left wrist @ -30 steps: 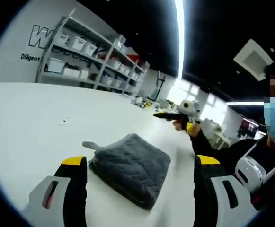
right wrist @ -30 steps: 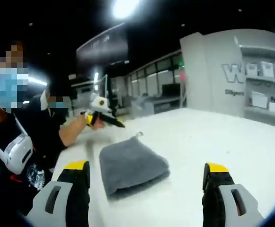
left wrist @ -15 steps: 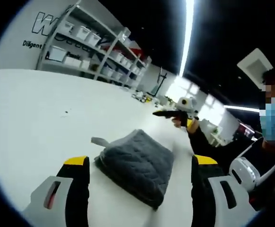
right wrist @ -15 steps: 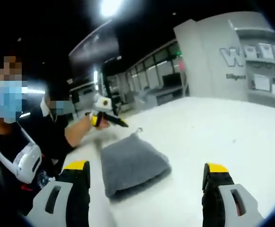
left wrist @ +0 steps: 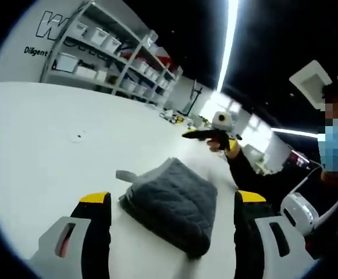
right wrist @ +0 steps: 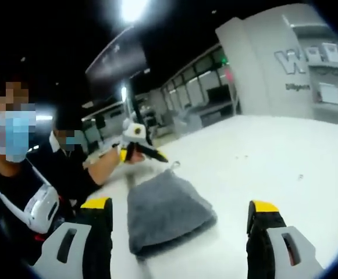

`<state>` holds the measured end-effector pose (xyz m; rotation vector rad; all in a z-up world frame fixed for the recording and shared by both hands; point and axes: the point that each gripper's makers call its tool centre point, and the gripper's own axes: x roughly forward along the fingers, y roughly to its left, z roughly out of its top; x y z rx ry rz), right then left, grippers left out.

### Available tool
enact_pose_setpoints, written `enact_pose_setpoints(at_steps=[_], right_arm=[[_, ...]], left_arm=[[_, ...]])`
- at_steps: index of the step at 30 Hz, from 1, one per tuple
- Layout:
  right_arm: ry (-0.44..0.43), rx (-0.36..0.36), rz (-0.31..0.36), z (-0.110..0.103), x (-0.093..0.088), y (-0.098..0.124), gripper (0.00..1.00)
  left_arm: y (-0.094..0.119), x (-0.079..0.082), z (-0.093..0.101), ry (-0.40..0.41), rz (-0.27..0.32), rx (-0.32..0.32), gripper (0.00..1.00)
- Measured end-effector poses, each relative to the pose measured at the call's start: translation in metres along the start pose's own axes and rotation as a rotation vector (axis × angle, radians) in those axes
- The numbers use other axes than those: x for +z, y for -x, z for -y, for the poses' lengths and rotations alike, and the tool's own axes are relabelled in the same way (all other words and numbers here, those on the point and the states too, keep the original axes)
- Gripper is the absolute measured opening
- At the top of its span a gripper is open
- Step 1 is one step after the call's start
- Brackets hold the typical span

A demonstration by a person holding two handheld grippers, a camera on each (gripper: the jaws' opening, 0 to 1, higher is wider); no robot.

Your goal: Open the folded towel by lifting each exposed corner and separating the folded layers until the towel lies flat within the target outline without major curled edges

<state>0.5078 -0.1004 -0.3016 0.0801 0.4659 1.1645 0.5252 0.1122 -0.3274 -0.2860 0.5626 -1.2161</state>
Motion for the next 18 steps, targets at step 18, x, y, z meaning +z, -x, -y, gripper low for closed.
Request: enact_pose_setpoints(at_steps=[18], right_arm=[[-0.050,0.039,-0.042,-0.001,-0.015,-0.020,0.90]], left_arm=[[-0.015,-0.013,-0.006,0.025,-0.047,0.003,0.77]])
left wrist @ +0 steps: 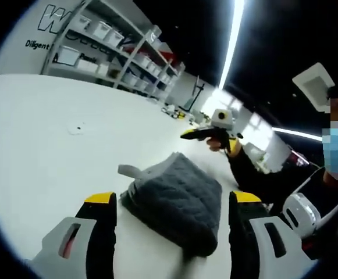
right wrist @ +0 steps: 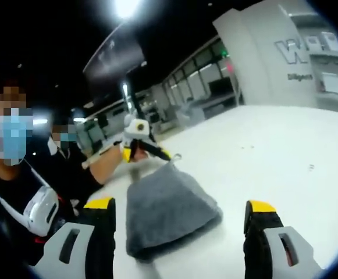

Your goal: Open the folded towel by lifting each exposed corner and separating the folded layers until the towel lies flat within the target outline without major curled edges

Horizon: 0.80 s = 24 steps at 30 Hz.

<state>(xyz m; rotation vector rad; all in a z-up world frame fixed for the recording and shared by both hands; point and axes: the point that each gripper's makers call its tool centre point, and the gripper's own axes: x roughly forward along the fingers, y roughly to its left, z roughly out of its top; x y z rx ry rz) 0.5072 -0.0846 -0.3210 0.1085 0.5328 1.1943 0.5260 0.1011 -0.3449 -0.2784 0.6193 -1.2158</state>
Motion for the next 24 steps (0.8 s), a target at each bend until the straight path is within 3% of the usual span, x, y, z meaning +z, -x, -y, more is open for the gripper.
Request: enact_pose_setpoints(at_steps=[5,24], right_arm=[[-0.021,0.000,-0.018,0.001,-0.010,-0.005,0.89],[-0.089,-0.002,-0.033,0.010,-0.020,-0.016,0.81]], left_arm=[[-0.005,-0.006,-0.001,0.019,-0.013,-0.005,0.75],[-0.015,-0.012,-0.003,0.076,-0.016,-0.009,0.58]])
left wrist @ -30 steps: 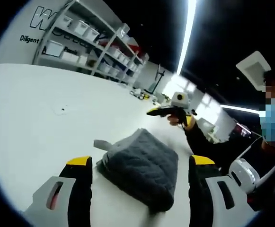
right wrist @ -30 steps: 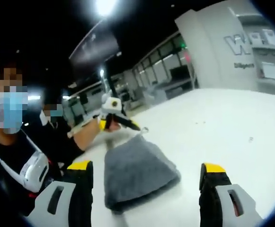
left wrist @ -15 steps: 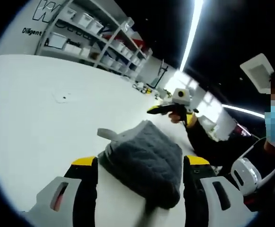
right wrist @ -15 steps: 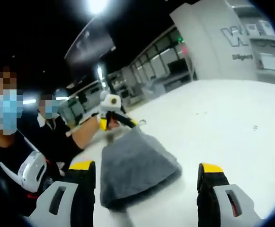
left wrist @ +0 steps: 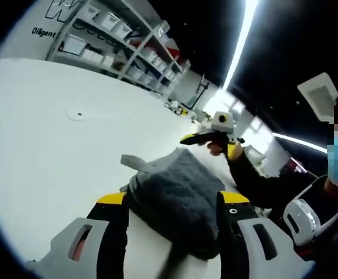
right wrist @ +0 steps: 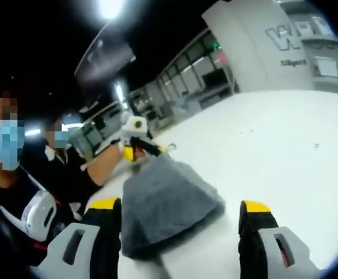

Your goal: Open the folded towel by lifting each exposed corner and separating the folded layers until the towel lies flat within the target outline without major curled edges

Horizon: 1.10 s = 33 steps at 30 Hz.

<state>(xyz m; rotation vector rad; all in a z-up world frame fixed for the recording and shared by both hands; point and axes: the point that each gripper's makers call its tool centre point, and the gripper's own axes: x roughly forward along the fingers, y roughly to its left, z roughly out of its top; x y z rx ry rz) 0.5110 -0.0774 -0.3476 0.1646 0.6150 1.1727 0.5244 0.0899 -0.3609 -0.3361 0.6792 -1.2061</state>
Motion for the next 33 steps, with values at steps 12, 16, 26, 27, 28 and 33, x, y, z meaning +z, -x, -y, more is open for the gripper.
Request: enact_pose_setpoints(at_steps=[12,16,26,27,28,33], right_arm=[[-0.053,0.022,-0.012,0.002,-0.009,-0.014,0.72],[-0.086,0.044,-0.008,-0.001,-0.012,-0.021,0.68],[-0.124,0.047,0.030,0.009,-0.005,-0.026,0.51],[-0.125,0.046,0.032,0.009,-0.005,-0.026,0.47],[-0.129,0.044,0.037,0.010,-0.005,-0.026,0.44],[-0.166,0.048,0.064,0.012,-0.001,-0.026,0.32]], left_arm=[[-0.006,-0.005,0.001,0.014,-0.012,-0.007,0.50],[-0.010,-0.006,0.002,0.007,-0.010,-0.001,0.45],[-0.014,-0.004,-0.002,0.010,-0.014,-0.005,0.37],[-0.015,-0.004,-0.002,0.008,-0.012,-0.004,0.37],[-0.015,-0.004,-0.002,0.005,-0.011,-0.004,0.36],[-0.017,-0.004,-0.002,0.005,-0.004,-0.006,0.32]])
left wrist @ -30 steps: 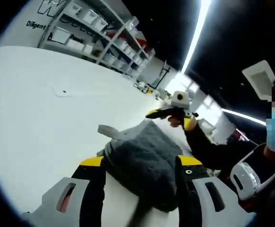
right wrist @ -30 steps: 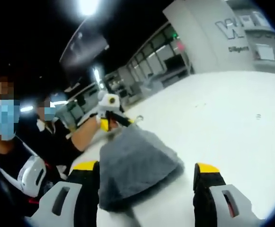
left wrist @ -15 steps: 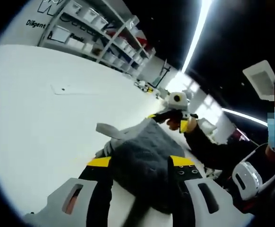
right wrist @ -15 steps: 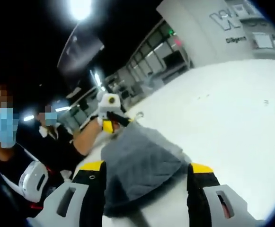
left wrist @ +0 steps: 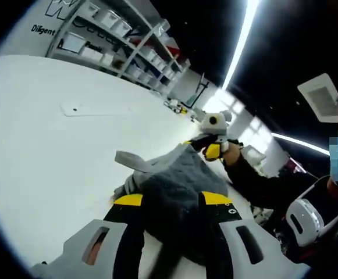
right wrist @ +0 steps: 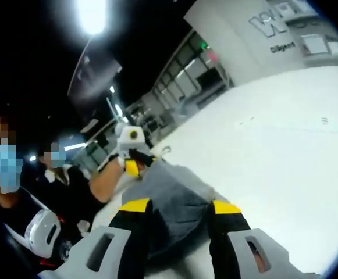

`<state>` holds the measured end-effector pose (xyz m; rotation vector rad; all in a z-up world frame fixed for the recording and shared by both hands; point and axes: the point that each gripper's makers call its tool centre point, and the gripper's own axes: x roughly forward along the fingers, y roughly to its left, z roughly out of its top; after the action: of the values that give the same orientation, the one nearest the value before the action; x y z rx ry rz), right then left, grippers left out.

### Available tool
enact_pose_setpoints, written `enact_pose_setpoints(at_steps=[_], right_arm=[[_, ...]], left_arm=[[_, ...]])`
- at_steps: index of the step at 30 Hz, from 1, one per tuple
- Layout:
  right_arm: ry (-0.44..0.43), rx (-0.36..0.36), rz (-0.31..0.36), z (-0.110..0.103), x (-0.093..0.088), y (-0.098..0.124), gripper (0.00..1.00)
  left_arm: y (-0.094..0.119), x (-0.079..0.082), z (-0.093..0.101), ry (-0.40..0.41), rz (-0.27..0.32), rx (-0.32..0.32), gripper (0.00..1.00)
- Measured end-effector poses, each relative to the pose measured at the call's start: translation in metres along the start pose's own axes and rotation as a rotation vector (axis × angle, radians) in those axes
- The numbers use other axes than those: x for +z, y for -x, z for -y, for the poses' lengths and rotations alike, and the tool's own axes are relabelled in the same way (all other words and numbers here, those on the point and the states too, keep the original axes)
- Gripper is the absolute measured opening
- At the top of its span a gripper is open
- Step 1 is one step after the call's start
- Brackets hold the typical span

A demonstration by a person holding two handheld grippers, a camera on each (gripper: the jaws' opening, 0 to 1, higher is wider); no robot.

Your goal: Open the folded towel by lifting each exposed corner and separating the folded layers until the towel lies flat within the target outline without major curled edges

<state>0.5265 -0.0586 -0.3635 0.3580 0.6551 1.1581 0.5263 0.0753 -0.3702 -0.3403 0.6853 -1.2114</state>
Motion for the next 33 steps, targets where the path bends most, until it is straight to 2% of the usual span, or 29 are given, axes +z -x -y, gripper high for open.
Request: enact_pose_setpoints(at_steps=[2,4,10,12,17,23,26,33], right_arm=[[-0.007,-0.024,-0.043,0.006,-0.011,-0.004,0.32],[-0.001,-0.025,-0.046,0.002,-0.019,-0.010,0.29],[0.009,0.000,-0.017,-0.006,-0.011,-0.011,0.15],[0.006,0.004,-0.015,-0.006,-0.010,-0.011,0.15],[0.004,0.014,-0.011,-0.008,-0.013,-0.013,0.11],[0.015,0.042,0.004,-0.020,-0.015,-0.011,0.08],[0.023,0.051,0.012,-0.020,-0.010,-0.008,0.07],[0.022,0.051,0.013,-0.033,-0.022,-0.012,0.06]], left_arm=[[-0.002,0.000,-0.004,0.003,-0.002,0.007,0.30],[-0.003,-0.002,-0.006,0.001,-0.011,0.017,0.30],[-0.003,-0.001,-0.007,0.003,0.007,0.026,0.24],[-0.004,-0.002,-0.006,0.012,0.005,0.024,0.23],[-0.005,0.002,-0.009,-0.002,0.019,0.018,0.13],[-0.003,0.006,-0.009,-0.002,0.032,0.006,0.09],[-0.003,0.008,-0.005,-0.006,0.044,-0.007,0.07],[-0.003,0.008,0.001,0.015,0.051,-0.016,0.04]])
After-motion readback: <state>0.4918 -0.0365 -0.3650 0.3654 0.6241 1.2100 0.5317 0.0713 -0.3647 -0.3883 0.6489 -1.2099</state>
